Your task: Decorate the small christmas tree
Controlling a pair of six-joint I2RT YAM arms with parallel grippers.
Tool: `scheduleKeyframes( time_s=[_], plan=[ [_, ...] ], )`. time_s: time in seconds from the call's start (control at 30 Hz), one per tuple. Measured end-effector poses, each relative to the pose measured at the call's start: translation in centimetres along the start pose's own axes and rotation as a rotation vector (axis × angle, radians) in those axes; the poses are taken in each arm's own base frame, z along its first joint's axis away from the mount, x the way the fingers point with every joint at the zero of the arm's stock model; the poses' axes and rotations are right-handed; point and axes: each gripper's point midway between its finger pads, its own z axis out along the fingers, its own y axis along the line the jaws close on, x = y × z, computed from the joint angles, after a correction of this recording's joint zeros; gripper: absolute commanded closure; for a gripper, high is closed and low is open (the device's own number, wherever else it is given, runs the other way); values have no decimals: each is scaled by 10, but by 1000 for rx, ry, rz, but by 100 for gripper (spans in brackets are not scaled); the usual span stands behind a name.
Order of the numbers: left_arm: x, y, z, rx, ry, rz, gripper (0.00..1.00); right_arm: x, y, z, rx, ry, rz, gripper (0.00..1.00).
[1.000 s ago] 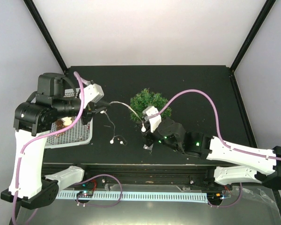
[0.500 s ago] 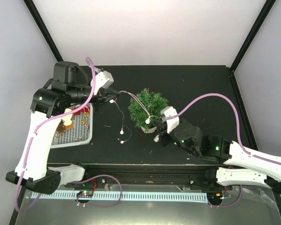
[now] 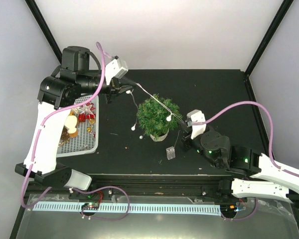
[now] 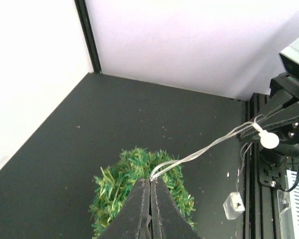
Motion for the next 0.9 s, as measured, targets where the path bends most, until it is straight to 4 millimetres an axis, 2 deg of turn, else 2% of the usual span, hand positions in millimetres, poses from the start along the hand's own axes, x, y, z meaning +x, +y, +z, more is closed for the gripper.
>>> scheduleKeyframes(
  time_s=[0.33, 0.9],
  plan=[
    [-28, -9, 0, 29, -52, 62, 98, -7, -10, -3, 44, -32, -7, 99],
    [-57, 0, 5, -10, -101, 138, 98, -25, -14, -8, 64, -103, 3, 99]
  ],
)
